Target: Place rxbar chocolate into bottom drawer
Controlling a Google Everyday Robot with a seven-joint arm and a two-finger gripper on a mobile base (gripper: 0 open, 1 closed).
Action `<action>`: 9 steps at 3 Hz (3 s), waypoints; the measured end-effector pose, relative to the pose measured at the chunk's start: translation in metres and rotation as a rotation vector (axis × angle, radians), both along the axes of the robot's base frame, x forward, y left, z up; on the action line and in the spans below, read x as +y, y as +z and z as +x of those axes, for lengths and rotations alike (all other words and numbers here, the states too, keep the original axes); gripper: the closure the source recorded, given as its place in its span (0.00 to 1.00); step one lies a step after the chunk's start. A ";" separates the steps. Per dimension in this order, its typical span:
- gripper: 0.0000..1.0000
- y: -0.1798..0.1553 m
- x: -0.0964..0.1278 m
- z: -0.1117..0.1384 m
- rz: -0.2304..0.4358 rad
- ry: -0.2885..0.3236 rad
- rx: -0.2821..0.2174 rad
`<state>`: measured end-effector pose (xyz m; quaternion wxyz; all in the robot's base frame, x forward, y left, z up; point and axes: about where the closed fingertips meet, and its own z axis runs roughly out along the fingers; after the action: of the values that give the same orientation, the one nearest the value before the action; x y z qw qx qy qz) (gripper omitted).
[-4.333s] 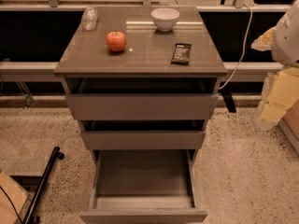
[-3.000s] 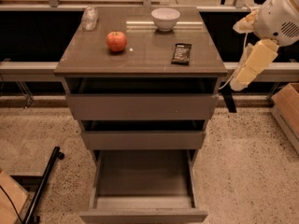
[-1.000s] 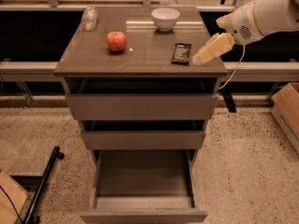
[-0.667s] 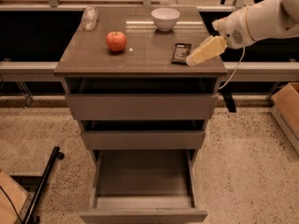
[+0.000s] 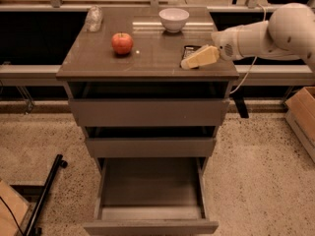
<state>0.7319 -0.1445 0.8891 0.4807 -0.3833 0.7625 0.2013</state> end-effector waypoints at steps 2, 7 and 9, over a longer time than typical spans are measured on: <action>0.00 -0.051 0.005 0.059 0.031 -0.056 0.027; 0.89 -0.070 0.014 0.074 0.029 -0.088 0.029; 1.00 -0.068 0.014 0.074 0.029 -0.088 0.029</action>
Offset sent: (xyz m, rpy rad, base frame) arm 0.0933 -0.0035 -0.0752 0.0409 0.0327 -0.1017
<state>0.8056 -0.1304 0.8211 0.4837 -0.3397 0.7823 0.1966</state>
